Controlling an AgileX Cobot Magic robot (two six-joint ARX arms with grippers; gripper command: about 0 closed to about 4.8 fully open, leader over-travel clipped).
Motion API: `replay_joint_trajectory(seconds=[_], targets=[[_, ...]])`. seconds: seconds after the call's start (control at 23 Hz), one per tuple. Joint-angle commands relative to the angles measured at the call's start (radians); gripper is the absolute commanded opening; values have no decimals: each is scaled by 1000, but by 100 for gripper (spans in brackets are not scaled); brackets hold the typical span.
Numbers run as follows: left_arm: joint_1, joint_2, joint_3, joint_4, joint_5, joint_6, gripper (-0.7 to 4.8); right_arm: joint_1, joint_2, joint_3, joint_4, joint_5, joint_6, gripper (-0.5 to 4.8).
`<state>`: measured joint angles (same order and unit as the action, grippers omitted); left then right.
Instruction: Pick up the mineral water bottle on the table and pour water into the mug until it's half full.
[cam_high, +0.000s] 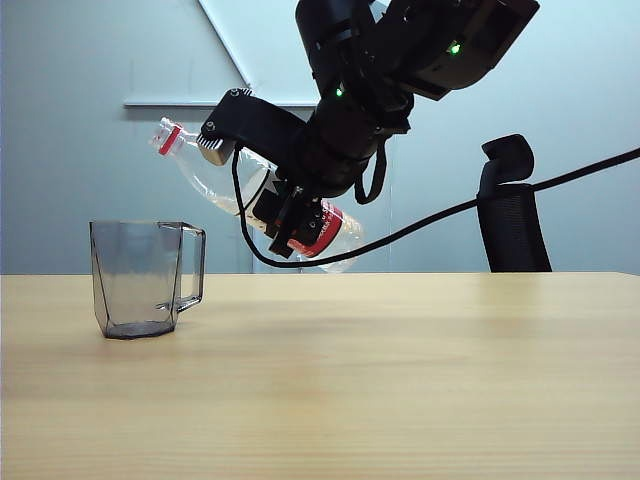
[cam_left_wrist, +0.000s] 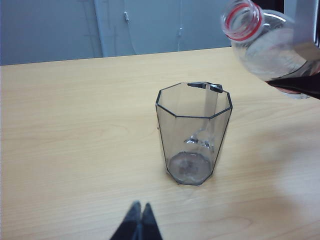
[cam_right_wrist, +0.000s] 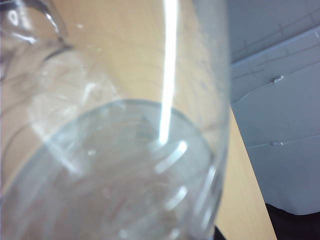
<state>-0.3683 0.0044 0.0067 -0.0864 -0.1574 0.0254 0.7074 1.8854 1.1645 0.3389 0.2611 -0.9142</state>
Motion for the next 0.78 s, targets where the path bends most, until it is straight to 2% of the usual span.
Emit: replay_joint_trajectory(seconds=[0.04, 0.39, 0.57, 0.78], targets=[[0, 2, 2, 13, 4, -3, -2, 3, -13, 11, 61, 7, -24, 260], [0, 2, 2, 13, 4, -3, -2, 2, 14, 12, 85, 11, -86, 260], [0, 2, 2, 13, 3, -3, -2, 2, 32, 12, 90, 58, -112, 260], [0, 2, 2, 13, 3, -3, -2, 2, 32, 12, 92, 60, -162, 260]])
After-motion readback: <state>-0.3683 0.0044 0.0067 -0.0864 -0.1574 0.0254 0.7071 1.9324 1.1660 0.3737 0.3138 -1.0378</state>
